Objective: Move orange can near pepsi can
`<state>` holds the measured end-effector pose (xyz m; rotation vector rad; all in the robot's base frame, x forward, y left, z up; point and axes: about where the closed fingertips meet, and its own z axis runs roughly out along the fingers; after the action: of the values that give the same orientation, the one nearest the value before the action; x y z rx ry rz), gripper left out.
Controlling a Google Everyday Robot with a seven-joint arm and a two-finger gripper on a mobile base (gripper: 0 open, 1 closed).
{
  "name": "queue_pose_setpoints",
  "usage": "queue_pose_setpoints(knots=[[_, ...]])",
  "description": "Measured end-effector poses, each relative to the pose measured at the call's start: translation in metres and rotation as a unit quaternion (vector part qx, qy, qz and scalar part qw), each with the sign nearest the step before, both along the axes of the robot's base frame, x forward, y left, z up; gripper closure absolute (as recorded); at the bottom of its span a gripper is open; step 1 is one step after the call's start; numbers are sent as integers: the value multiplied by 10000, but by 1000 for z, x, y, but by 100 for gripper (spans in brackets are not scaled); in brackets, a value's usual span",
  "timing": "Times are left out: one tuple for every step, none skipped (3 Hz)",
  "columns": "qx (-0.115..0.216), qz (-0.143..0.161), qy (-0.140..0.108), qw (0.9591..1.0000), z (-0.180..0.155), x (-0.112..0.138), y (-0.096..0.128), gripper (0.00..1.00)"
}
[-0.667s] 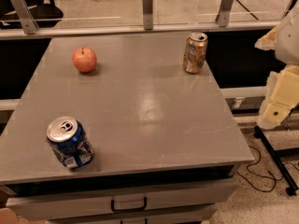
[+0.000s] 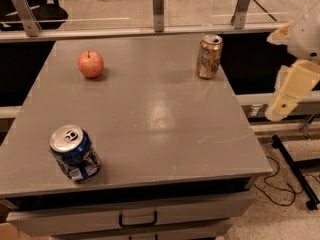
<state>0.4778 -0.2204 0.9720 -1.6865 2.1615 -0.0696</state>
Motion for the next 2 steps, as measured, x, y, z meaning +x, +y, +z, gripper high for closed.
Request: queue_pose_setpoints(knots=[[515, 178, -350, 9979, -5, 62, 3, 0], [1102, 232, -715, 9911, -8, 122, 12, 0]])
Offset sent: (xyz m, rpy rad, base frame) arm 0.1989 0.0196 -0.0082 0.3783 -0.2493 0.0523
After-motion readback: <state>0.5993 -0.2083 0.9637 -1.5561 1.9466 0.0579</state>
